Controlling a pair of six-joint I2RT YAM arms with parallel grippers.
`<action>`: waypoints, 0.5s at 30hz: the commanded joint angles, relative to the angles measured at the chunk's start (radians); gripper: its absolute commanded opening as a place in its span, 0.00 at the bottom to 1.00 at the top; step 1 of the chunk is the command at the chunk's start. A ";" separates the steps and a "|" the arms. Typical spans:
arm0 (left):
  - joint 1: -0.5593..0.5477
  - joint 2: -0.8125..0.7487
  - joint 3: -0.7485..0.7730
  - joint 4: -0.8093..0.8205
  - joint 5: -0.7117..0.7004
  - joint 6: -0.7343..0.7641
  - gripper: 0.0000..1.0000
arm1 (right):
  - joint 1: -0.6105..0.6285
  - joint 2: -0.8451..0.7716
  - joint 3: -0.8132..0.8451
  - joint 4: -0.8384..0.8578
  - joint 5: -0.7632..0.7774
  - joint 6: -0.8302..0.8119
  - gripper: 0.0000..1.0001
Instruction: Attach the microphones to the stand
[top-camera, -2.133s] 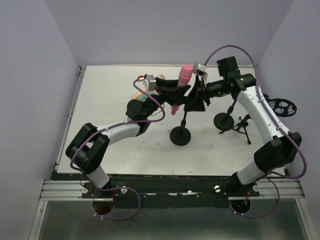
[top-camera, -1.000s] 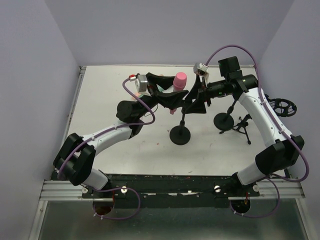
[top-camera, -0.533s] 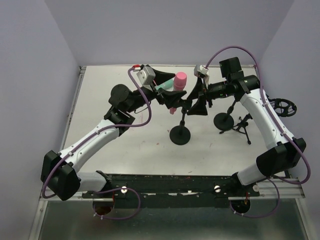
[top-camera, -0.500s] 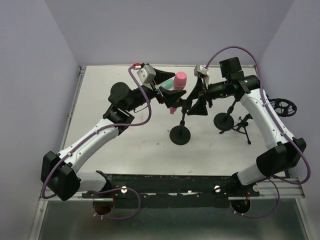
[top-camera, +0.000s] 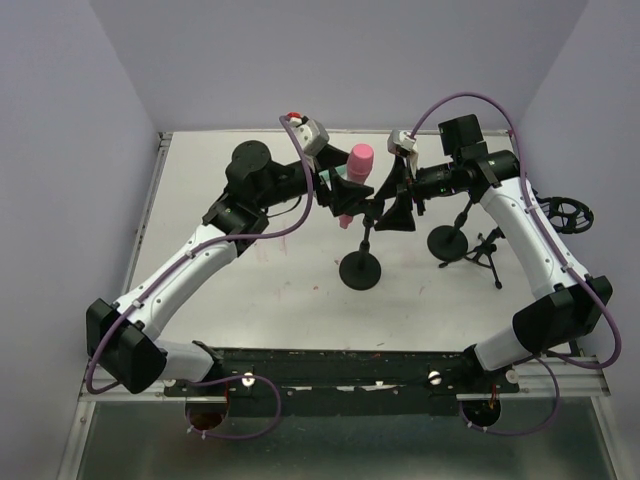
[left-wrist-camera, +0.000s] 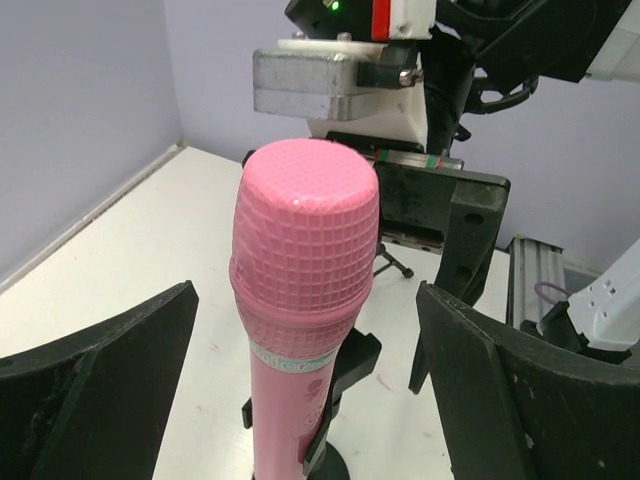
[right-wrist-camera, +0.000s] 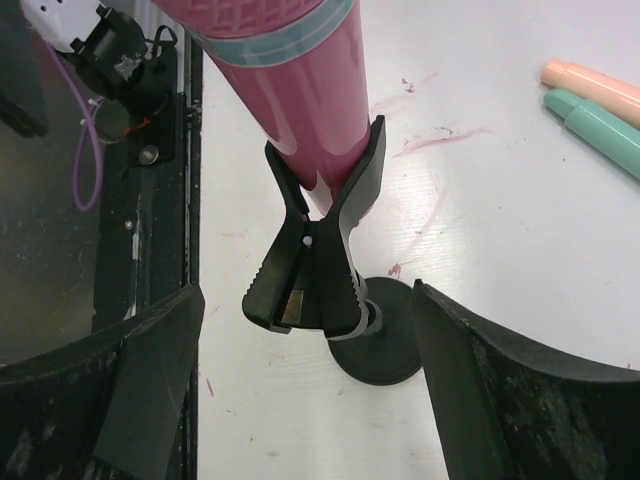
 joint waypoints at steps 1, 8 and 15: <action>0.004 0.019 0.027 -0.045 0.039 0.014 0.95 | -0.003 -0.014 -0.008 0.002 0.015 -0.021 0.92; 0.002 0.043 0.044 -0.045 0.047 0.004 0.82 | -0.003 -0.013 -0.028 0.008 0.016 -0.064 0.92; 0.001 0.043 0.019 0.007 0.076 -0.027 0.55 | -0.003 -0.002 -0.015 0.003 0.010 -0.076 0.92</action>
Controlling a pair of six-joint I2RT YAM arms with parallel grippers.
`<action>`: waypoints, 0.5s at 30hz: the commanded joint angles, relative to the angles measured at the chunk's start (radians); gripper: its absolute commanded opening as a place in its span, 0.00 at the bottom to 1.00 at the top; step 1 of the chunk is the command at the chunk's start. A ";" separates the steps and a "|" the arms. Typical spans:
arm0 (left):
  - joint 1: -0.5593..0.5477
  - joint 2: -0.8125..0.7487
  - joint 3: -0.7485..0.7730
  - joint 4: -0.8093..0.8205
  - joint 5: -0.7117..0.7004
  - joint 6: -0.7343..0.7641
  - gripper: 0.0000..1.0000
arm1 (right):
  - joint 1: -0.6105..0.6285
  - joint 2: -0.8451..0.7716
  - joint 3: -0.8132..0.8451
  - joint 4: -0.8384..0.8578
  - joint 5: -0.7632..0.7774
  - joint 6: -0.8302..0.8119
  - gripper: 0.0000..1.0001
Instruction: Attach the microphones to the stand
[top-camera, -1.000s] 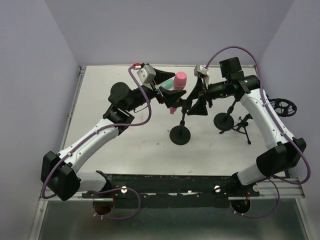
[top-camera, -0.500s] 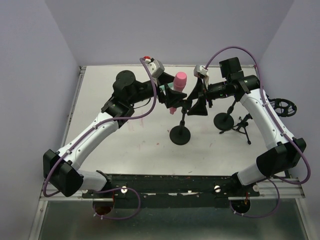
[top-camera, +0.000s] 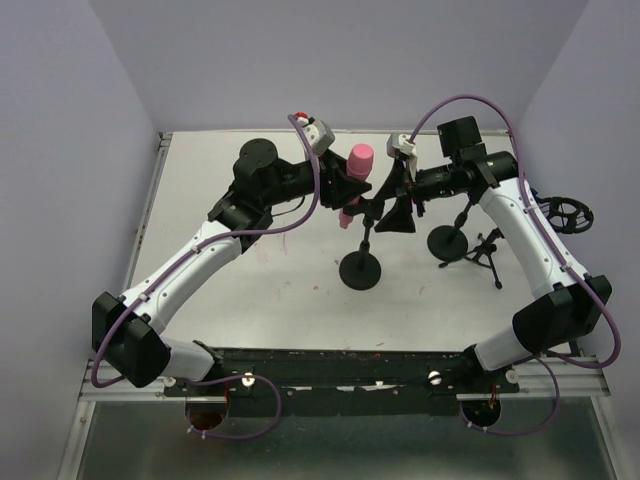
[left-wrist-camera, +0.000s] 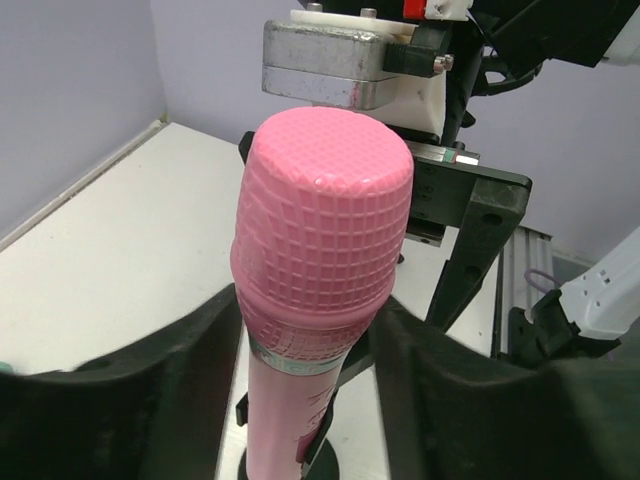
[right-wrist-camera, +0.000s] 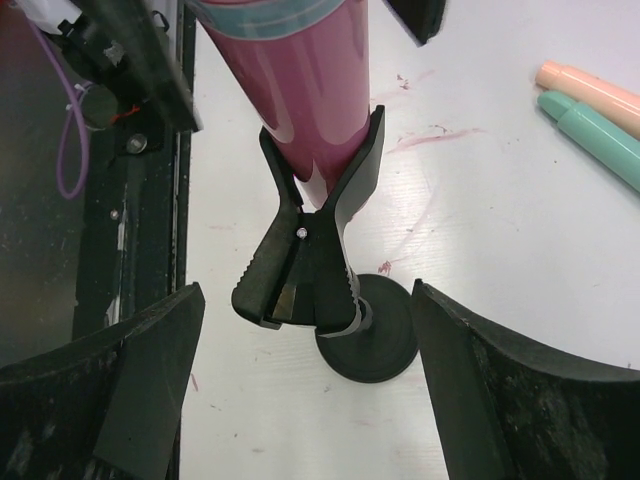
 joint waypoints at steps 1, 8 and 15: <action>0.001 0.003 0.003 0.049 0.058 -0.022 0.48 | -0.003 -0.003 0.001 -0.001 0.005 -0.025 0.92; 0.001 0.002 -0.027 0.098 0.073 -0.053 0.14 | -0.003 -0.023 0.004 -0.012 0.016 -0.036 0.92; 0.001 -0.037 -0.099 0.206 0.056 -0.065 0.06 | -0.003 -0.040 0.043 -0.047 0.064 -0.053 0.93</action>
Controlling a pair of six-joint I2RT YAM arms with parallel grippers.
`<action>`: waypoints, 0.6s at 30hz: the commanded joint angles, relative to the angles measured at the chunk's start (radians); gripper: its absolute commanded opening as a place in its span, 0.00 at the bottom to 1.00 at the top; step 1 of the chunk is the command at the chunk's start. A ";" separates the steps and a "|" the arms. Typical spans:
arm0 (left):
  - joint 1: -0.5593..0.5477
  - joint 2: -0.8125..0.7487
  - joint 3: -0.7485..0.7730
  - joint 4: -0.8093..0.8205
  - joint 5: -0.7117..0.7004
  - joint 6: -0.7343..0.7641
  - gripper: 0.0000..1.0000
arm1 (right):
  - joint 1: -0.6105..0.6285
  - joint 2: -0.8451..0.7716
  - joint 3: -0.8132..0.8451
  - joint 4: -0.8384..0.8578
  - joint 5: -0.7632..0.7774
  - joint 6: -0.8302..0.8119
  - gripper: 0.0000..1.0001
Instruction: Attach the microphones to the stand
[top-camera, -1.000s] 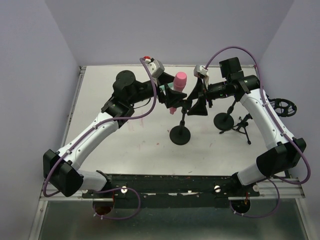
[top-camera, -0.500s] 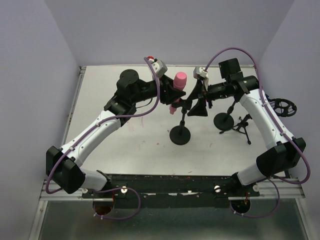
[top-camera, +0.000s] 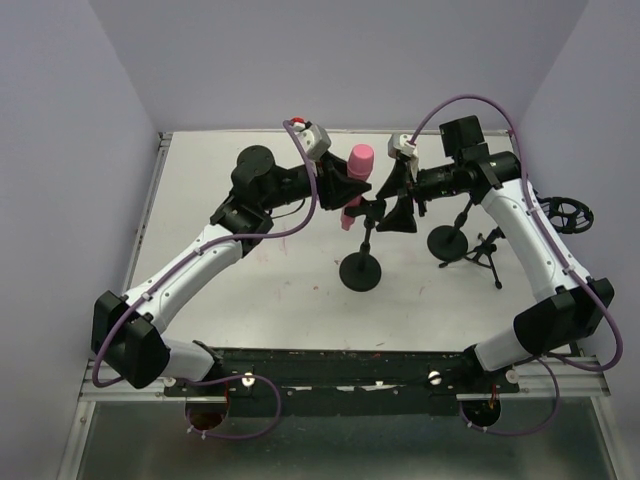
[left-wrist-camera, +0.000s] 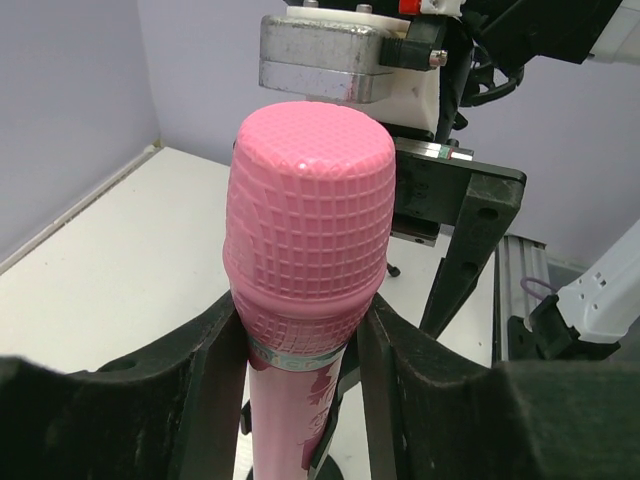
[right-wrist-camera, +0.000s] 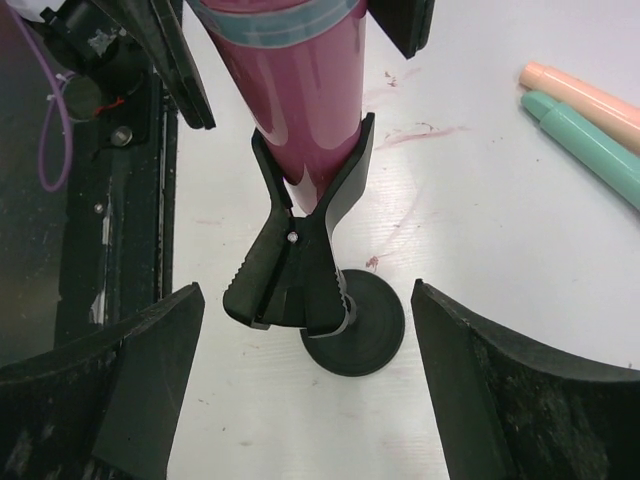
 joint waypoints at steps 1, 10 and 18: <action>-0.001 -0.041 -0.061 0.109 0.019 -0.027 0.05 | -0.003 -0.032 0.044 -0.049 0.042 -0.041 0.93; -0.015 -0.064 -0.105 0.170 0.015 -0.024 0.05 | -0.003 -0.054 -0.053 0.016 -0.056 0.008 0.90; -0.030 -0.070 -0.119 0.178 0.015 -0.024 0.05 | -0.001 -0.049 -0.053 0.028 -0.092 0.027 0.56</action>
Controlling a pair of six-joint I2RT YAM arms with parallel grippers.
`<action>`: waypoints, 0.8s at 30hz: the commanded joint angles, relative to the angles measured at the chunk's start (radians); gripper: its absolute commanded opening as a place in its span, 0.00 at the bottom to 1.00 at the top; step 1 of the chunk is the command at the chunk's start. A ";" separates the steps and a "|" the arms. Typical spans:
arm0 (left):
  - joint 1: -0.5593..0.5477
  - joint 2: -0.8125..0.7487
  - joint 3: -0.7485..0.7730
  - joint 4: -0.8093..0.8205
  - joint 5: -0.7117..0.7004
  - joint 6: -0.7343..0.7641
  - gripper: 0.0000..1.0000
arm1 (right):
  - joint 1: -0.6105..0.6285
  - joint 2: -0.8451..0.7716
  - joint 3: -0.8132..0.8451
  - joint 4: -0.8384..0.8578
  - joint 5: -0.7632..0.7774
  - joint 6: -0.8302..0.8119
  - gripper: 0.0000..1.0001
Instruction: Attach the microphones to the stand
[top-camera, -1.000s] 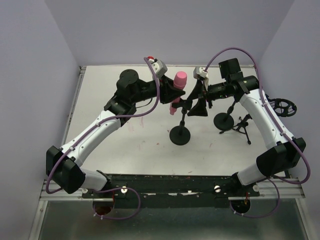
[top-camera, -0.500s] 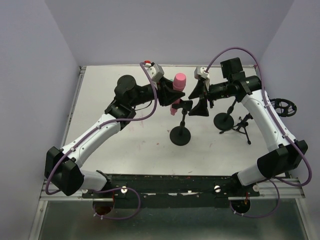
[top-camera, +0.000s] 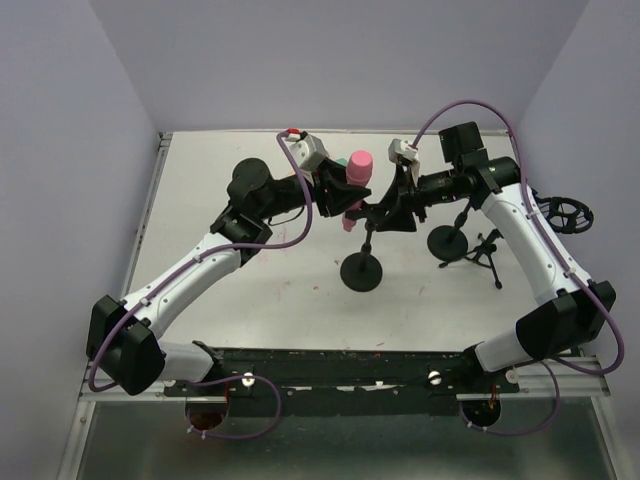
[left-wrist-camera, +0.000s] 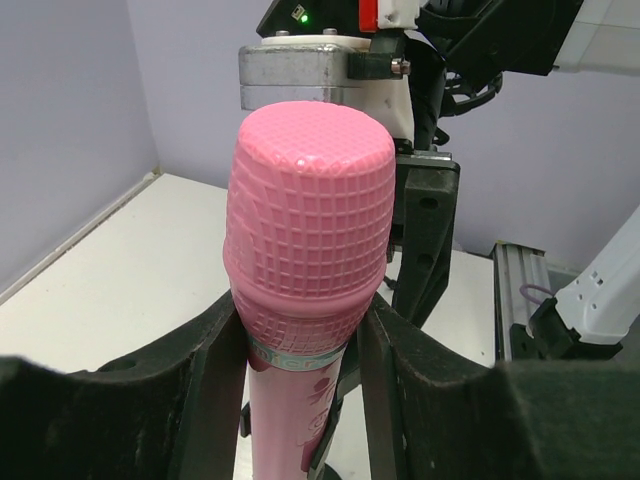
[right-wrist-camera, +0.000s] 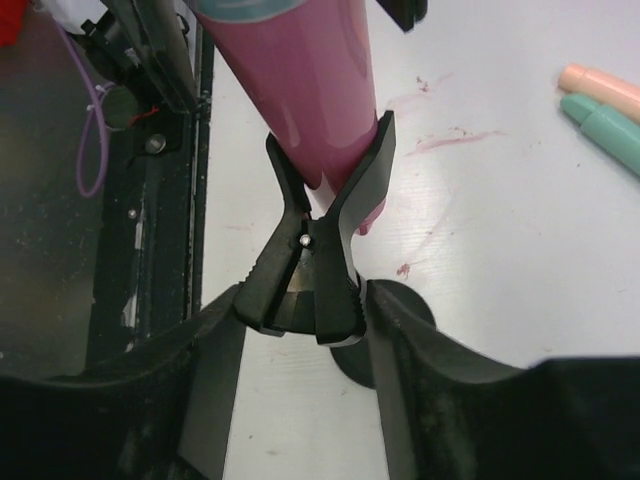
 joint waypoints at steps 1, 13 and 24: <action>-0.020 -0.028 -0.019 0.034 0.016 -0.015 0.05 | -0.003 -0.021 0.003 0.019 -0.057 0.010 0.49; -0.056 -0.019 -0.079 0.152 0.016 -0.015 0.05 | -0.001 -0.022 -0.010 0.021 -0.060 0.007 0.18; -0.066 0.004 -0.032 0.044 -0.093 -0.081 0.00 | -0.001 -0.047 -0.020 -0.011 -0.065 -0.038 0.78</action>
